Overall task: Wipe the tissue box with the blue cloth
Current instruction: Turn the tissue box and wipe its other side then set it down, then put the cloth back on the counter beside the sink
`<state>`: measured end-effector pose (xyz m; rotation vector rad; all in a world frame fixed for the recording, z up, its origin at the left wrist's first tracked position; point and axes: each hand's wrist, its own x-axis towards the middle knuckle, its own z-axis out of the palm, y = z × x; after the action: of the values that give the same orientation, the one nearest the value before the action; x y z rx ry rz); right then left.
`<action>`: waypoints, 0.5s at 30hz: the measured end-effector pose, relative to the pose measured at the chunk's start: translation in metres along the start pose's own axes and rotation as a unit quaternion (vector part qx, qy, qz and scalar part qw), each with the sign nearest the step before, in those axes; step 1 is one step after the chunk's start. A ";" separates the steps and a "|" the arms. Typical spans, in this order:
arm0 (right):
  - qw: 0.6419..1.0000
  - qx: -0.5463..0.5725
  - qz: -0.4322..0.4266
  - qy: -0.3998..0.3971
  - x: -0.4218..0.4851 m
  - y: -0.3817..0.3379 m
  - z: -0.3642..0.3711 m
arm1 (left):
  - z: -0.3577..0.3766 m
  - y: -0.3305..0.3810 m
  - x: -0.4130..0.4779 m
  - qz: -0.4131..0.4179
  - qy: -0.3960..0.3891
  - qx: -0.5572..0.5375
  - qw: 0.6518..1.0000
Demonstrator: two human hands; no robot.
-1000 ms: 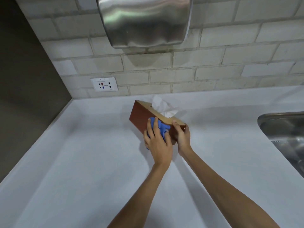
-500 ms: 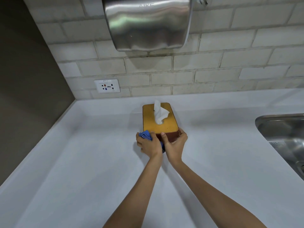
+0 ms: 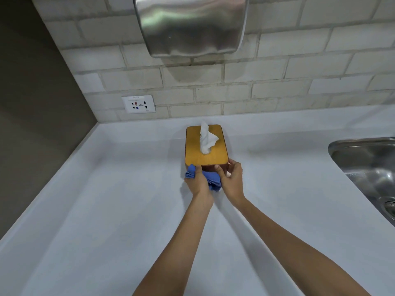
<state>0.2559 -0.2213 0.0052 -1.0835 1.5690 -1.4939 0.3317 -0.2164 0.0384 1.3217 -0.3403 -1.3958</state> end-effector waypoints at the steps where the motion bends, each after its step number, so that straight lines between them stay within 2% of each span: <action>1: 1.000 -0.012 0.005 0.001 -0.002 -0.002 -0.007 | -0.004 -0.002 -0.005 -0.025 -0.045 -0.008 0.999; 4: 0.999 -0.036 0.018 -0.028 -0.010 -0.017 -0.030 | -0.014 -0.011 -0.015 -0.097 -0.120 -0.008 0.988; 6: 0.988 -0.086 0.030 -0.127 -0.014 -0.032 -0.044 | -0.017 -0.018 -0.021 -0.129 -0.160 -0.031 0.978; 8: 0.951 -0.196 0.030 -0.238 -0.017 -0.045 -0.054 | -0.018 -0.024 -0.030 -0.149 -0.196 -0.071 0.967; 9: 0.933 -0.238 0.025 -0.269 -0.017 -0.049 -0.057 | -0.018 -0.026 -0.034 -0.154 -0.203 -0.071 0.964; 11: 0.922 -0.258 0.022 -0.289 -0.018 -0.055 -0.064 | -0.017 -0.030 -0.040 -0.139 -0.204 -0.036 0.968; 15: 0.926 -0.228 0.041 -0.299 -0.021 -0.069 -0.083 | -0.013 -0.033 -0.051 -0.116 -0.193 0.001 0.974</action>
<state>0.1962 -0.1672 0.0800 -1.5328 1.5053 -0.6375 0.3125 -0.1576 0.0338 1.1127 -0.4554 -1.8553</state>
